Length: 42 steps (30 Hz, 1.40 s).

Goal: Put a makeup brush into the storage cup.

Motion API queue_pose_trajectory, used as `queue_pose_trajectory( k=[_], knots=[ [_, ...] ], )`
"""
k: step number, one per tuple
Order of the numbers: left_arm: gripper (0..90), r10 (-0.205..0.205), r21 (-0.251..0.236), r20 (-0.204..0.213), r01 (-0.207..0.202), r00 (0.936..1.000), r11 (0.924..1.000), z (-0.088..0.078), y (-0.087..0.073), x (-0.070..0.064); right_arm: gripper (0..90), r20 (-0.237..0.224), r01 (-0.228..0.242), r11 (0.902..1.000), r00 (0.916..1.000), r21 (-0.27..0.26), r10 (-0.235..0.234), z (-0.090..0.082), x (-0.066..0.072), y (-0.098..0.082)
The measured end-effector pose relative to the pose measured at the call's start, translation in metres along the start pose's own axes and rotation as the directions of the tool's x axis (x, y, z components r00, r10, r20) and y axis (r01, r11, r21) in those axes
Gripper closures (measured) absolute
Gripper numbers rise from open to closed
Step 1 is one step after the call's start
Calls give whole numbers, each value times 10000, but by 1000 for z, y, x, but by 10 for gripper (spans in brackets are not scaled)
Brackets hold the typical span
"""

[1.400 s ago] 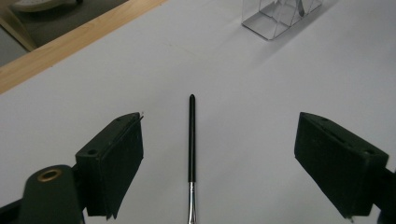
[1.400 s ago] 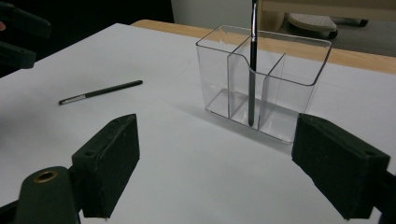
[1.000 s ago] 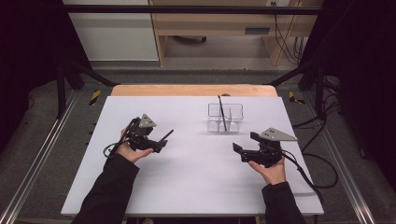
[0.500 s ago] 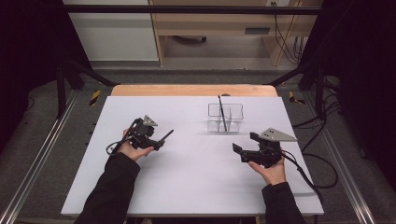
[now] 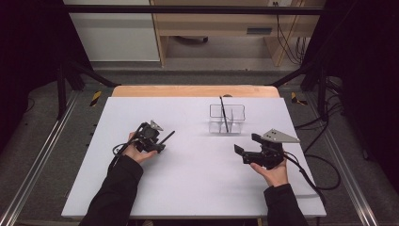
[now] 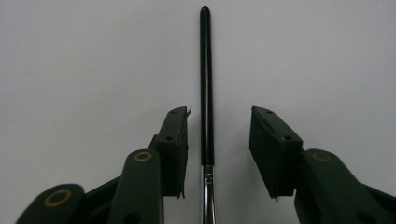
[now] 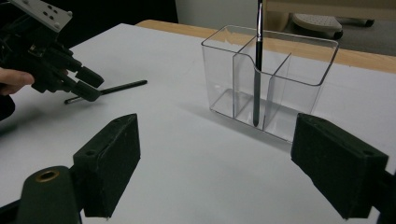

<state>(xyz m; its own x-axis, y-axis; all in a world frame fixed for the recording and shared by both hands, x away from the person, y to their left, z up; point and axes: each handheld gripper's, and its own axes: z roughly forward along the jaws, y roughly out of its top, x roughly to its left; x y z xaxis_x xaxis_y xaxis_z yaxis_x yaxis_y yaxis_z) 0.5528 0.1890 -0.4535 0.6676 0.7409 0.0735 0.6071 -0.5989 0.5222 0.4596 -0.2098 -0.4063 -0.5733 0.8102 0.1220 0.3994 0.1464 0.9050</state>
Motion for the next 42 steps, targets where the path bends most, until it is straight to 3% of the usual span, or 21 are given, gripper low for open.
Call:
queue_pose_trajectory(
  k=[5,9,20,35,42],
  knots=[
    [650,-258,107,33,258,9997,9996,1,-2,2,159,-12,2,10000,10000,-7,-2,0,0,0],
    [693,-546,-106,212,548,9983,9984,2,-6,4,160,-26,-3,10000,10000,-9,3,0,0,0],
    [825,-644,-223,460,655,9969,9976,-1,-12,7,160,-27,39,10000,10000,48,-39,1,1,0],
    [826,-29,-230,787,47,9969,9997,-2,-13,5,163,-27,63,10000,10000,35,-63,1,1,0],
    [714,-37,-412,707,66,9975,9991,-6,-9,5,162,-14,35,10000,10000,25,-35,1,0,0]
  ],
)
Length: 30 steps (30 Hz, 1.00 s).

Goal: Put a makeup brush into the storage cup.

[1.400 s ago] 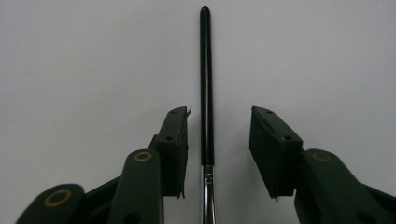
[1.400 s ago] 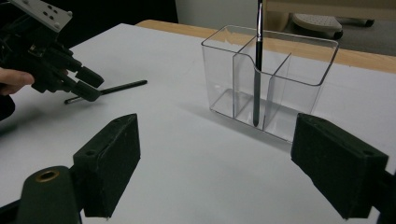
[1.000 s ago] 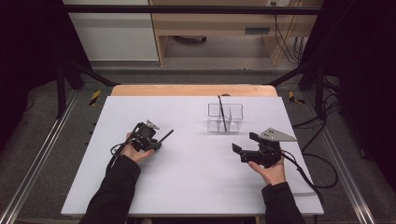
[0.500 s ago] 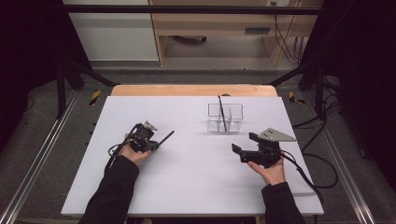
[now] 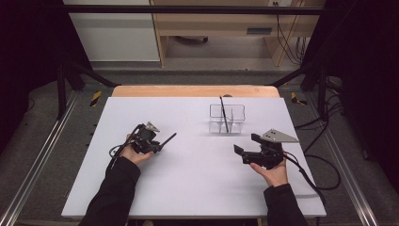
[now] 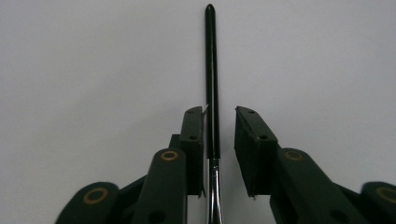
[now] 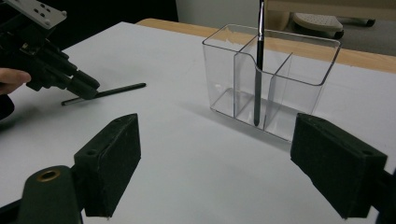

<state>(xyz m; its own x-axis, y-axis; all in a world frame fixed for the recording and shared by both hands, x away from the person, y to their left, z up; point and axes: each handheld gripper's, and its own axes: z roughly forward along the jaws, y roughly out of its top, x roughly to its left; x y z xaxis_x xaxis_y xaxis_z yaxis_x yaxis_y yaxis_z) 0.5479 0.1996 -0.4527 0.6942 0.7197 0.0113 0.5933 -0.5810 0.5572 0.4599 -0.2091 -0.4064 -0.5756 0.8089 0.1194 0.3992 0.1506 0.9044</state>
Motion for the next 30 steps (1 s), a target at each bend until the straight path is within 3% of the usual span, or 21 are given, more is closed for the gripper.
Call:
queue_pose_trajectory(
  k=[7,13,24,30],
  knots=[
    [617,16,-54,-204,-17,9998,10000,-3,2,1,162,-2,5,10000,10000,-32,-5,-1,-1,1],
    [536,192,193,-291,-186,9994,9996,-8,15,-1,162,-2,20,10000,10000,-22,-20,-1,-1,0],
    [514,391,703,-236,-374,9990,9968,-5,34,-2,162,-23,21,10000,10000,-6,-21,-1,-1,0],
    [563,381,1110,-90,-369,9992,9931,4,37,0,162,-30,23,10000,10000,-16,-23,-1,-1,1]
  ],
)
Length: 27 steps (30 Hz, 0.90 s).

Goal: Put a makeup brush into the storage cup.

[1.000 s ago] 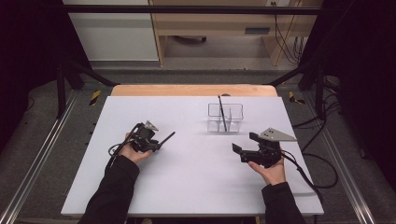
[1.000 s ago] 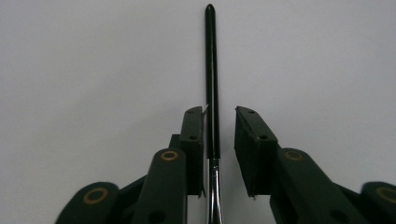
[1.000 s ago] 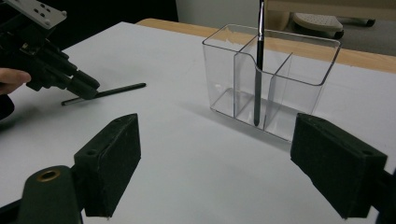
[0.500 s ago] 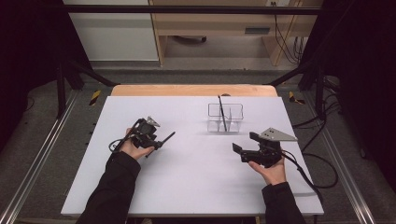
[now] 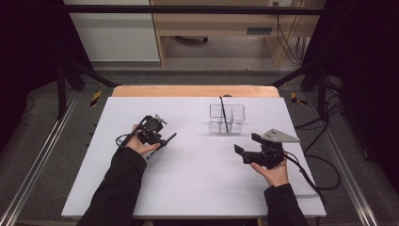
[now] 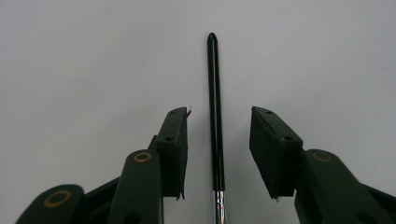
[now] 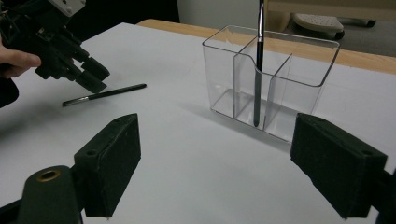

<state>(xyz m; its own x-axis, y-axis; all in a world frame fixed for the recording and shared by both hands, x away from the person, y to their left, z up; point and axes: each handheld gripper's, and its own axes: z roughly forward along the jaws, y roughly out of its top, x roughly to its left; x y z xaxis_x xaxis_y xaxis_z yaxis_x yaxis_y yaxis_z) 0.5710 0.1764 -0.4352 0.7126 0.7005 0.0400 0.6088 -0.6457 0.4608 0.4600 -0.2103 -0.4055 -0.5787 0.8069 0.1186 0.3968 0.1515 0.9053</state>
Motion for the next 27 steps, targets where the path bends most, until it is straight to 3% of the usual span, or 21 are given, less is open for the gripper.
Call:
queue_pose_trajectory(
  k=[4,11,18,27],
  knots=[
    [595,73,414,58,-76,10000,9991,7,-2,0,162,-12,4,10000,10000,1,-4,0,0,0],
    [683,200,730,163,-211,9997,9971,11,-3,-2,162,-25,-3,10000,10000,14,3,0,0,0],
    [748,42,825,315,-67,9995,9966,13,-5,-2,162,-31,-6,10000,10000,3,6,0,0,0],
    [824,139,913,130,-150,9998,9957,12,-5,-6,162,-26,-33,10000,10000,-14,33,-1,0,0]
  ],
)
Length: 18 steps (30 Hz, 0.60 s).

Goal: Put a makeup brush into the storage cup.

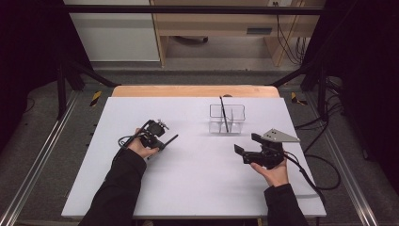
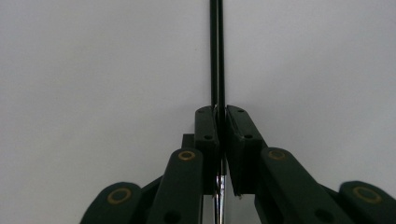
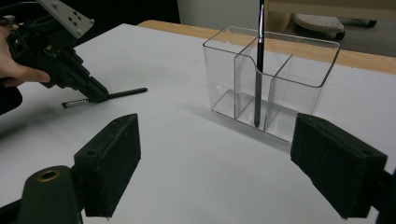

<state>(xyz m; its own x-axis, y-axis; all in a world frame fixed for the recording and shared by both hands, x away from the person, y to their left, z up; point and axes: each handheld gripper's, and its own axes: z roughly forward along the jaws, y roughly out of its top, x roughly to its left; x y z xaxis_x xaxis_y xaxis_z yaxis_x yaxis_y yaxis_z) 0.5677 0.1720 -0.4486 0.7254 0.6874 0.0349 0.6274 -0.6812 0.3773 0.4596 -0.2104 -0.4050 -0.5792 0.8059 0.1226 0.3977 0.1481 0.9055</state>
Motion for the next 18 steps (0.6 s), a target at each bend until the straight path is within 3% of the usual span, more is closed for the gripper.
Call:
queue_pose_trajectory(
  k=[12,18],
  knots=[
    [832,270,-27,-26,-270,9996,9996,-1,0,-2,162,6,5,10000,10000,11,-5,0,0,0],
    [833,349,-466,-63,-352,9994,9983,-8,-3,-3,162,7,9,10000,10000,4,-9,0,0,0]
  ],
)
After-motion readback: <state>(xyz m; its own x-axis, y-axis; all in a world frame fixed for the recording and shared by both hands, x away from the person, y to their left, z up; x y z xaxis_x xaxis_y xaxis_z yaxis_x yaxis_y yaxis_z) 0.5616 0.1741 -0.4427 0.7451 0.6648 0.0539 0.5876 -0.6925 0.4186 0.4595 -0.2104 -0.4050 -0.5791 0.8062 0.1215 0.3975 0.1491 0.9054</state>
